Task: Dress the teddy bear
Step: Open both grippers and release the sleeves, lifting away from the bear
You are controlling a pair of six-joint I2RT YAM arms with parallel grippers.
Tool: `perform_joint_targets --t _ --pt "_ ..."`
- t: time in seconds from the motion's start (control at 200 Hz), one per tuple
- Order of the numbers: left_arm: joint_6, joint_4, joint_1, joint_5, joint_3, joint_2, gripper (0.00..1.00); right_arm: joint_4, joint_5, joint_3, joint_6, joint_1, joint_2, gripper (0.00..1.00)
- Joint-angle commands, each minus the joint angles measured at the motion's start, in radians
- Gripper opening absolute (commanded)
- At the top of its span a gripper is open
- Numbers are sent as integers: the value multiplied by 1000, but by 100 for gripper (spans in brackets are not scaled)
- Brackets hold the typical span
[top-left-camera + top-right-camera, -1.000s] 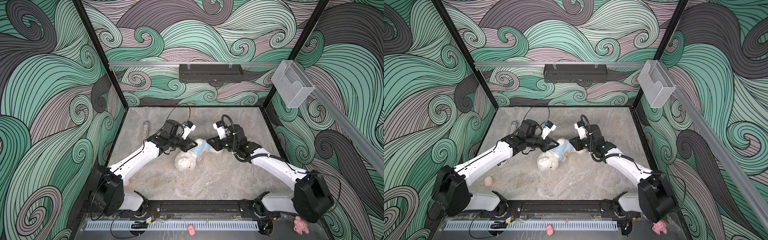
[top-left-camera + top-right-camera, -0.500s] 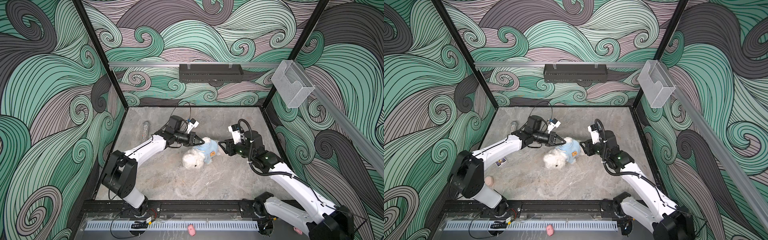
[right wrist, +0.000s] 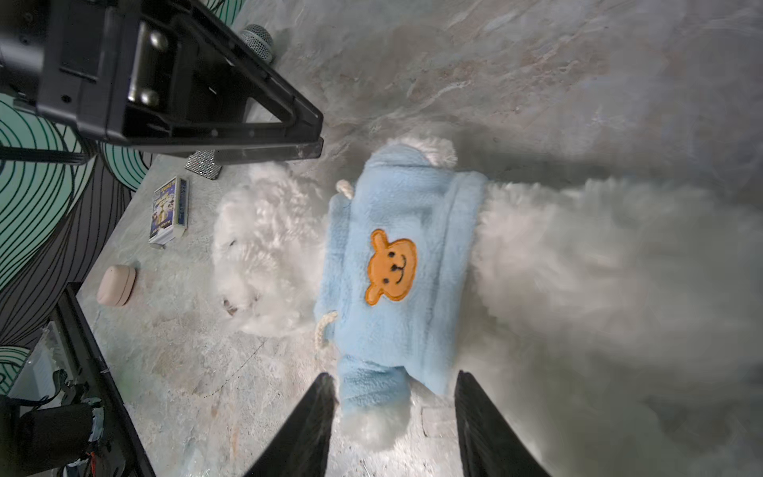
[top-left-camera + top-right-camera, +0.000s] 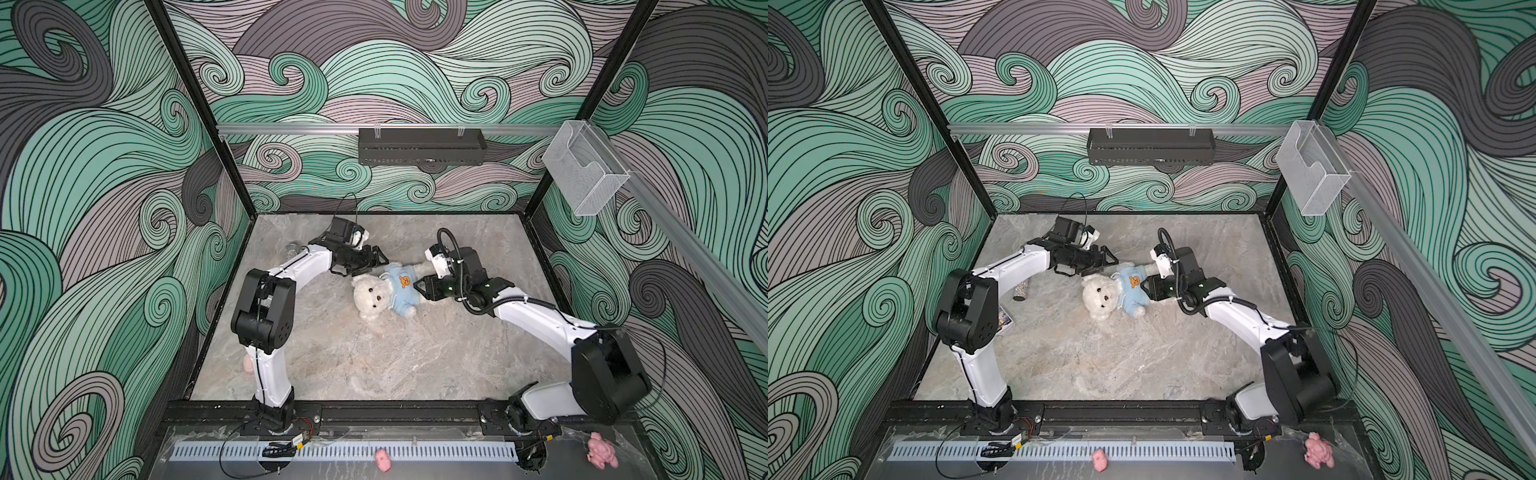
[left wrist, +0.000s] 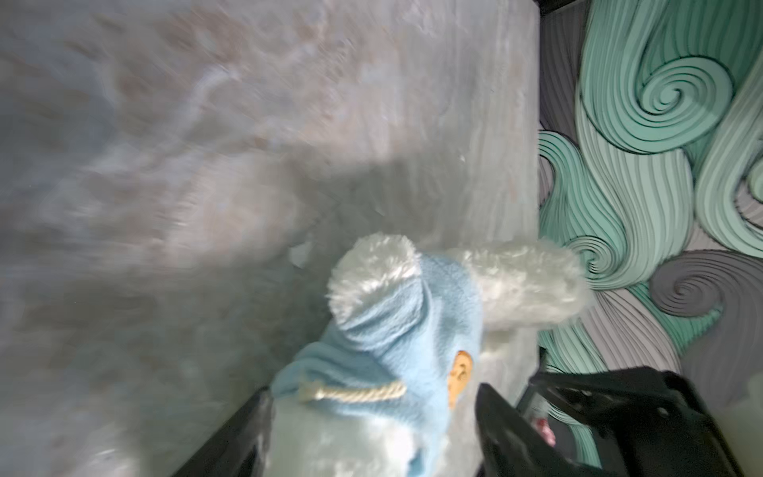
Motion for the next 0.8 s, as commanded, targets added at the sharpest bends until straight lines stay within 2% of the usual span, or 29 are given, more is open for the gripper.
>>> perform_joint_targets --t 0.0,0.09,0.195,0.29,0.425,0.535,0.61,0.705,0.795 --pt "81 -99 -1 -217 29 -106 86 75 -33 79 -43 18 58 49" --pt "112 -143 -1 -343 -12 -178 87 59 -3 122 -70 17 114 49" --pt "87 -139 -5 -379 -127 -280 87 18 42 129 -70 7 184 47" --pt "9 -103 -26 -364 -270 -384 86 12 36 83 -42 -13 199 44" --pt "-144 14 -81 -265 -445 -477 85 -12 -6 -18 -7 -12 146 43" --pt "-256 143 -115 -193 -510 -456 84 -4 -46 -107 49 24 83 42" --pt "-273 200 -122 -176 -500 -374 83 24 -81 -151 97 70 65 42" --pt "-221 175 -119 -217 -416 -285 82 65 -120 -172 133 147 61 42" --pt "-139 104 -112 -318 -318 -207 80 90 -158 -175 131 191 5 42"
